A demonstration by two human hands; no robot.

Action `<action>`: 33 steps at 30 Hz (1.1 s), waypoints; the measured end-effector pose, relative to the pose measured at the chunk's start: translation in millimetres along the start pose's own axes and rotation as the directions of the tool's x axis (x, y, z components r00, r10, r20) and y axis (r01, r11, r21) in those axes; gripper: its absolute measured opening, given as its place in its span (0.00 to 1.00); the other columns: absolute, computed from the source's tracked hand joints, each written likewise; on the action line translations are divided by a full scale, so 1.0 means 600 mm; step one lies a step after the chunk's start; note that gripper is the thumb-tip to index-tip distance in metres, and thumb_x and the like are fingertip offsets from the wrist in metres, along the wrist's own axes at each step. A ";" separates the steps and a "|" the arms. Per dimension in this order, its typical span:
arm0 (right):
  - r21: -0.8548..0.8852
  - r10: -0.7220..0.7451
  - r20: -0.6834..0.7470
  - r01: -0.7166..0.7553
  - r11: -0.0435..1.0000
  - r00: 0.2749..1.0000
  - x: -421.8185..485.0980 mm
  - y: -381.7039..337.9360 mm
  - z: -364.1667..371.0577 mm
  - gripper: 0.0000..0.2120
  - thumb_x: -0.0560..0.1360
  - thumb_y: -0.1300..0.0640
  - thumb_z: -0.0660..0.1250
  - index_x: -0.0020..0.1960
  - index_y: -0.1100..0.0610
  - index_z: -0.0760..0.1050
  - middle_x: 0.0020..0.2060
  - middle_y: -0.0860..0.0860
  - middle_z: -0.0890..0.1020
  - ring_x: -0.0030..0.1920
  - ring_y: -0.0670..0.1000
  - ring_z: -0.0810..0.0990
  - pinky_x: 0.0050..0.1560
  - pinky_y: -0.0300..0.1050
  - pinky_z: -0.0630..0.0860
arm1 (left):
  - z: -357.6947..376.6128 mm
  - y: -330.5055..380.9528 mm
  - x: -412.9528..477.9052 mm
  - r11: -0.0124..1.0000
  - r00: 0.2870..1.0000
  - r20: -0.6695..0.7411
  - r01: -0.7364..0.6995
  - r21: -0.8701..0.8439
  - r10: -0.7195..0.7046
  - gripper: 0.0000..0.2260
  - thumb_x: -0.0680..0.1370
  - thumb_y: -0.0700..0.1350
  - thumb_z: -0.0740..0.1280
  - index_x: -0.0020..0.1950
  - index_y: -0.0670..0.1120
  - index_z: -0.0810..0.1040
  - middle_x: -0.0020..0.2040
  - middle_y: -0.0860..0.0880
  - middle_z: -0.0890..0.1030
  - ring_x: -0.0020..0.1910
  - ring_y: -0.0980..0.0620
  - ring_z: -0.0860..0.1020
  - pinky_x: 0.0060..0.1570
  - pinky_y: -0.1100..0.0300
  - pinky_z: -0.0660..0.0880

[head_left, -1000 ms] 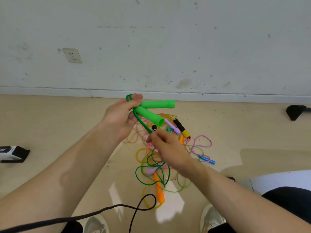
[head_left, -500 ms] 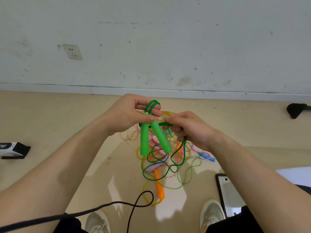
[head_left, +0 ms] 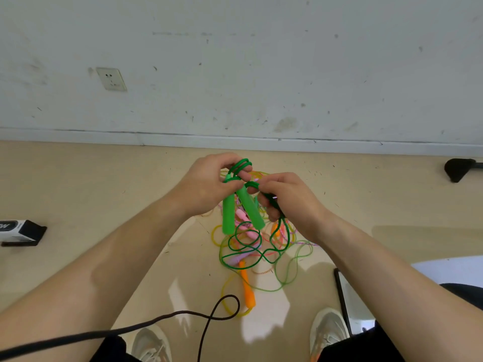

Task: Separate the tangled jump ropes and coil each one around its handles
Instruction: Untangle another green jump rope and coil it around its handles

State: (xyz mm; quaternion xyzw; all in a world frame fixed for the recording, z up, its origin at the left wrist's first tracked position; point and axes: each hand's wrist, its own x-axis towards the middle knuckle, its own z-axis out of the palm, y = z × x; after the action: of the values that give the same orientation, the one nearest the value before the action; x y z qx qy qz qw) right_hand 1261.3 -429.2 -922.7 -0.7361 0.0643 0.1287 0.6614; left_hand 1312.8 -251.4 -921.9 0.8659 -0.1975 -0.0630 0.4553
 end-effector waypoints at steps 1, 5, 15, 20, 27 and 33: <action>0.023 -0.004 -0.003 0.004 1.000 1.000 -0.004 -0.001 0.003 0.11 0.80 0.64 0.59 0.52 0.71 0.77 0.28 0.52 0.76 0.24 0.50 0.68 0.28 0.42 0.66 | 0.004 -0.002 0.000 1.000 0.998 -0.058 -0.001 -0.013 0.001 0.13 0.75 0.34 0.70 0.54 0.50 0.82 0.47 0.56 0.85 0.49 0.64 0.80 0.43 0.71 0.74; 0.204 -0.041 0.005 0.039 0.978 0.999 -0.019 -0.010 0.031 0.14 0.82 0.64 0.56 0.61 0.63 0.78 0.36 0.54 0.83 0.30 0.51 0.78 0.37 0.44 0.78 | 0.033 0.004 -0.001 0.989 0.937 -0.350 -0.034 -0.142 -0.018 0.13 0.74 0.32 0.69 0.54 0.47 0.82 0.46 0.53 0.84 0.48 0.62 0.81 0.44 0.67 0.78; -0.686 -0.496 -0.013 0.353 0.636 0.868 -0.013 0.075 0.081 0.27 0.82 0.61 0.56 0.80 0.52 0.57 0.52 0.54 0.81 0.58 0.55 0.74 0.48 0.52 0.76 | 0.064 0.022 -0.001 0.650 0.770 -0.361 0.091 -0.754 -0.526 0.08 0.78 0.34 0.69 0.52 0.45 0.80 0.46 0.51 0.84 0.45 0.52 0.82 0.48 0.49 0.81; -0.868 -0.628 0.022 0.327 0.374 0.778 -0.011 0.078 0.080 0.34 0.69 0.68 0.69 0.74 0.61 0.68 0.41 0.55 0.77 0.31 0.56 0.75 0.26 0.43 0.59 | 0.058 0.021 -0.001 0.509 0.756 -0.245 0.134 -0.850 -0.607 0.10 0.77 0.35 0.71 0.57 0.39 0.78 0.45 0.46 0.80 0.42 0.48 0.80 0.39 0.53 0.82; -0.928 -0.701 0.066 0.302 0.219 0.710 -0.021 0.085 0.092 0.29 0.72 0.62 0.62 0.73 0.65 0.68 0.47 0.55 0.77 0.34 0.53 0.76 0.29 0.42 0.60 | 0.051 0.022 0.003 0.471 0.774 -0.224 0.107 -0.876 -0.593 0.12 0.74 0.30 0.72 0.52 0.42 0.75 0.44 0.49 0.78 0.41 0.51 0.79 0.35 0.58 0.78; -0.301 -0.273 -0.043 0.248 0.921 0.961 -0.027 0.067 0.091 0.12 0.84 0.51 0.55 0.54 0.55 0.76 0.28 0.42 0.74 0.29 0.45 0.71 0.32 0.44 0.69 | 0.017 0.022 0.022 0.409 0.760 -0.225 0.058 -0.911 -0.610 0.11 0.75 0.30 0.70 0.51 0.43 0.75 0.43 0.48 0.78 0.43 0.50 0.80 0.49 0.49 0.82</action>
State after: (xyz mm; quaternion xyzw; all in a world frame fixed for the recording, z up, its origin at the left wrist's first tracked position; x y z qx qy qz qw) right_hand 1229.6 -381.3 -961.7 -0.8326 -0.0260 0.0165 0.5530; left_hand 1317.9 -271.5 -916.0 0.5172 0.1824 -0.0066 0.8362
